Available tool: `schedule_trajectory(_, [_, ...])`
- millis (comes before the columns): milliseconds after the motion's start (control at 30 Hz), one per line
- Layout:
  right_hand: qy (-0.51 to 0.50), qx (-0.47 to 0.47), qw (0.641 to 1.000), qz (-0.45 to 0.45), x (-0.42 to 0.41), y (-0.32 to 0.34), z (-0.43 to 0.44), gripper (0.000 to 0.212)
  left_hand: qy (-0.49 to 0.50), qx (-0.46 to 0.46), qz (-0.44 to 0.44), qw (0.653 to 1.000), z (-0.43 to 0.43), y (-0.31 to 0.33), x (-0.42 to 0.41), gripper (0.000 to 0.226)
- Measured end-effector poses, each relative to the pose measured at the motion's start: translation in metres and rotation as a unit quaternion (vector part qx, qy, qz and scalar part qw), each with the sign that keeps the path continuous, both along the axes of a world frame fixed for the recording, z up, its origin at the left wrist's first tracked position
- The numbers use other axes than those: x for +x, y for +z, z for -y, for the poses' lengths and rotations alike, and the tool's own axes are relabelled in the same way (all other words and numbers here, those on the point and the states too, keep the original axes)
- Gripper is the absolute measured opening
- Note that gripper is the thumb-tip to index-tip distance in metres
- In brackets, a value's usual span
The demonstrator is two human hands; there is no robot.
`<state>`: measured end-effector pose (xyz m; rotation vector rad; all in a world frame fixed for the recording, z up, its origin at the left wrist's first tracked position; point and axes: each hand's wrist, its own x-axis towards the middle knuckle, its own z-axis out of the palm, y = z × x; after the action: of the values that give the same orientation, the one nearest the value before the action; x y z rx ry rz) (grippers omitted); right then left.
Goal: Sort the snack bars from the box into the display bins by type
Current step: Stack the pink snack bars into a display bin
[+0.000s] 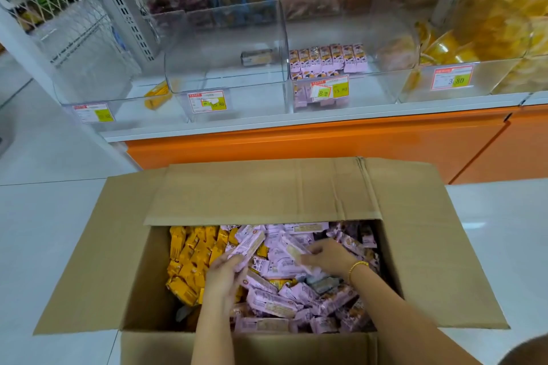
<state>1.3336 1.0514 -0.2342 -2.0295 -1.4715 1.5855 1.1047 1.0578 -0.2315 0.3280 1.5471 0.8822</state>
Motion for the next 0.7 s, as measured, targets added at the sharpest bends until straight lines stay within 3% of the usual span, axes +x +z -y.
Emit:
schedule_trajectory(67, [-0.045, -0.005, 0.994, -0.099, 0.006, 0.027, 0.004, 0.014, 0.048, -0.01, 0.168, 0.985, 0.008, 0.014, 0.002, 0.027])
schedule_trajectory(167, [-0.052, 0.033, 0.983, -0.175, 0.018, 0.069, 0.006, 0.013, 0.043, 0.009, 0.277, 0.96, 0.011, 0.039, 0.011, 0.027])
schedule_trajectory(233, [-0.029, 0.045, 0.98, -0.189, 0.03, 0.098, 0.006, 0.015, 0.008, 0.025, 0.297, 0.954, 0.011, 0.052, 0.015, 0.03])
schedule_trajectory(367, [0.038, 0.063, 0.967, -0.244, 0.052, 0.141, 0.004, 0.022, -0.091, 0.057, 0.333, 0.937, 0.015, 0.069, 0.019, 0.073])
schedule_trajectory(500, [0.105, 0.123, 0.971, -0.177, 0.061, 0.151, 0.006, 0.031, -0.125, 0.075, 0.332, 0.932, 0.018, 0.08, 0.027, 0.083])
schedule_trajectory(700, [0.113, 0.172, 0.953, -0.22, 0.061, 0.156, 0.003, 0.043, -0.237, 0.147, 0.318, 0.906, 0.008, 0.106, 0.042, 0.073])
